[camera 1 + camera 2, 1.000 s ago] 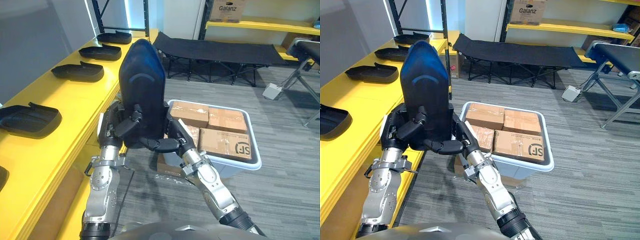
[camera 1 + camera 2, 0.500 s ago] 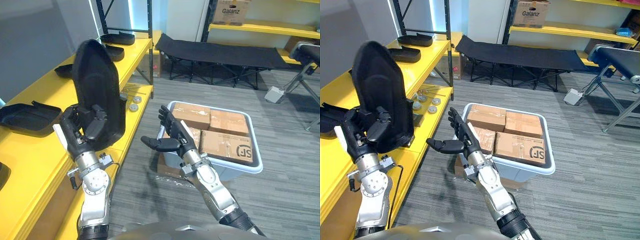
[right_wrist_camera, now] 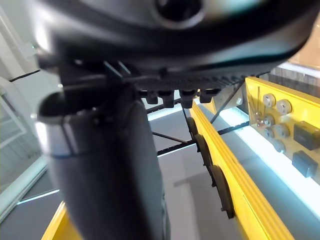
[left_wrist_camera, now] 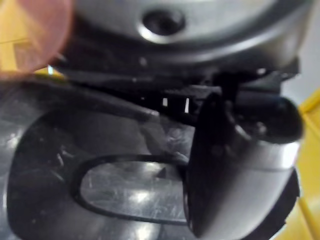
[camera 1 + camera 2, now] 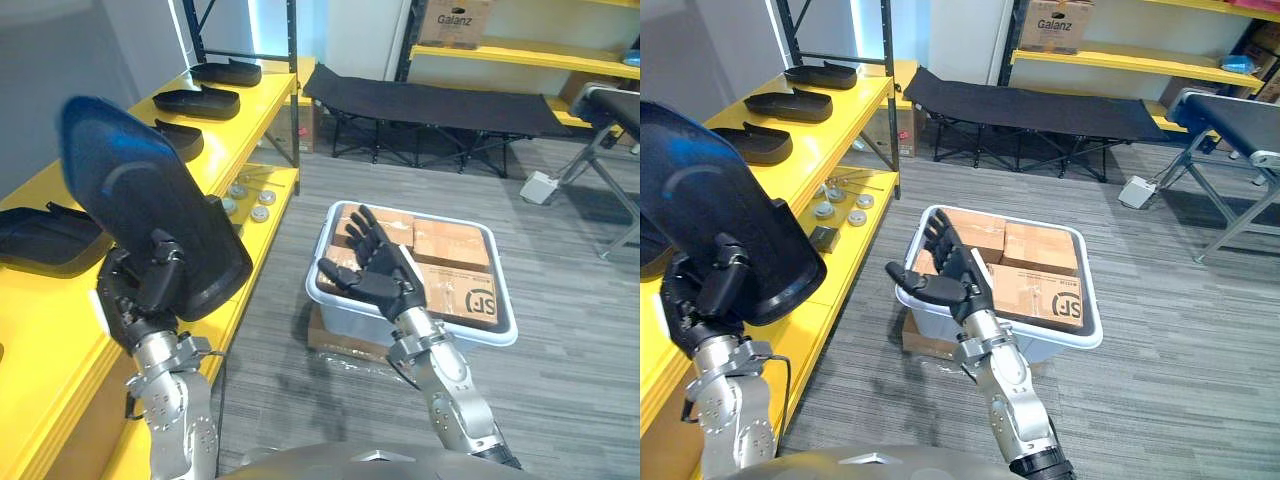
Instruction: Walk over and take three plastic housings, then place them on the shelf
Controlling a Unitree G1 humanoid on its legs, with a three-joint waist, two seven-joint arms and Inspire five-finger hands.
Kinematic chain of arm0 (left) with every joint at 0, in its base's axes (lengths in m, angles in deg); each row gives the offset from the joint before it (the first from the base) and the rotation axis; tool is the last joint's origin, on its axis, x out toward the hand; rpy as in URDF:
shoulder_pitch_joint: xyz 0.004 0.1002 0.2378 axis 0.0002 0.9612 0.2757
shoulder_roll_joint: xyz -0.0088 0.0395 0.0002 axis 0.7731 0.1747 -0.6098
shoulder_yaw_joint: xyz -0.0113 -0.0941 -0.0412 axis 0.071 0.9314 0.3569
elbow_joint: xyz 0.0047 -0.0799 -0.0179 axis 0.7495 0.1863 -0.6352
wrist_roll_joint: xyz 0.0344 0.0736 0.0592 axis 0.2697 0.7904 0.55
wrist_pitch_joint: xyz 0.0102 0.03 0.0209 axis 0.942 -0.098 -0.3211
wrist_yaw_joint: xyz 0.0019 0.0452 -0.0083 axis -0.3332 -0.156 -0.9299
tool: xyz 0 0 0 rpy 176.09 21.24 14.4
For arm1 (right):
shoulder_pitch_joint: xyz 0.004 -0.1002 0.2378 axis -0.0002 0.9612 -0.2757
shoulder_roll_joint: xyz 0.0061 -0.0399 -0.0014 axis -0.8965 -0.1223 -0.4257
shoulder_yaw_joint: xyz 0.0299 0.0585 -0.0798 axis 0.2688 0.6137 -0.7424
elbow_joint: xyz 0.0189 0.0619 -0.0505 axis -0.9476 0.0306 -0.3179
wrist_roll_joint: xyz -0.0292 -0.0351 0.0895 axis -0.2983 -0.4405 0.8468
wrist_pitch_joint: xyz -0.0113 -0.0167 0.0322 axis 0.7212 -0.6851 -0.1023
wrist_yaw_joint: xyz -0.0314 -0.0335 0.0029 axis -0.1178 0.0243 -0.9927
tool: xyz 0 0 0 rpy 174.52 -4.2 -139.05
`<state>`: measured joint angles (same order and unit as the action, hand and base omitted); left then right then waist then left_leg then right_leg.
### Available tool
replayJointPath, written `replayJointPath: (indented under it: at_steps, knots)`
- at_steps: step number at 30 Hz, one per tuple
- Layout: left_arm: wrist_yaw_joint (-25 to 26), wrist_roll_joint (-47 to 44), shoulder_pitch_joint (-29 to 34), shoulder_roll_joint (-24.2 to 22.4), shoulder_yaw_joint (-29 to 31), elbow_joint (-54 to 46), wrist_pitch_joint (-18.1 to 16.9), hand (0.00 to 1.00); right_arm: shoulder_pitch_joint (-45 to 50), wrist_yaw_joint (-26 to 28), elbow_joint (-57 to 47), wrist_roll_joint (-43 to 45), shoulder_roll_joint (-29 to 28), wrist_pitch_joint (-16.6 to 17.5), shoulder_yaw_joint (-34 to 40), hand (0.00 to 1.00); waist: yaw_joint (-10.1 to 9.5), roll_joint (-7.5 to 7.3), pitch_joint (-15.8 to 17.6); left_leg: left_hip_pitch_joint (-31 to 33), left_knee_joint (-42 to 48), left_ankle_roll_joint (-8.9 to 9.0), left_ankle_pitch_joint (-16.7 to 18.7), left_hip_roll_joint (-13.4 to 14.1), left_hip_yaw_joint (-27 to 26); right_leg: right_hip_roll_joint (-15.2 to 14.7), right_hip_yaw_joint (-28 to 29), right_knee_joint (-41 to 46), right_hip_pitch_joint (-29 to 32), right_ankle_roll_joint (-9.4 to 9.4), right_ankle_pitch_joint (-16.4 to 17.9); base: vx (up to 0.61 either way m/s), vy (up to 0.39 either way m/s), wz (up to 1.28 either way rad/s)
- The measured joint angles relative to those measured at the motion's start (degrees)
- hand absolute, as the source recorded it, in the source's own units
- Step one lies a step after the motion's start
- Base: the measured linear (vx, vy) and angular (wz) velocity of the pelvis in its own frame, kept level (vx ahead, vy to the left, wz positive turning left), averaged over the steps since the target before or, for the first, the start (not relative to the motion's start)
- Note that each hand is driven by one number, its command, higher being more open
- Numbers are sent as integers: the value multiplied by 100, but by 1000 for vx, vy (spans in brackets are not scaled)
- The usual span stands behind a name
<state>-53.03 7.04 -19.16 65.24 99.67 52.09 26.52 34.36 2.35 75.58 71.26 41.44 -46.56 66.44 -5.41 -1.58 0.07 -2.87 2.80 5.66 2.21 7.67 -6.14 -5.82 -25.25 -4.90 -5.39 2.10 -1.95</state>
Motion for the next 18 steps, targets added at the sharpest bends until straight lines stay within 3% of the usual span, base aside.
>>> replayJointPath:
  at_steps: [5, 12, 15, 18]
  knots:
    - [-408, -22, 72, 0, 679, -531, 2, 0, -289, 53, 488, -161, 51, 108, -166, 100, -325, 53, 12, 49, 2, 3, -3, -29, 403, 27, -469, 2, -188, 106, 18, 48, 7, 38]
    - [-852, -493, 589, -102, 1134, -523, 5, 0, -1068, -15, 640, -294, 169, 146, -753, 100, -790, 31, 155, 276, 243, -39, 22, -155, 893, -17, -1016, 27, -392, 156, 62, 2, 33, 40]
    - [-1051, -711, 736, -220, 1173, -523, 5, 0, -1099, -34, 701, -344, 169, 141, -765, 100, -842, 42, 245, 479, 517, -63, 47, -264, 1128, -106, -1437, 35, -610, 196, 90, -3, 57, 66]
    - [-1429, -757, 757, -226, 1133, -524, 4, 0, -1005, -156, 703, -546, 203, 128, -749, 100, -779, 61, 326, 673, 667, -269, 64, -302, 955, -196, -1936, 38, -827, 258, 159, -56, 76, 89]
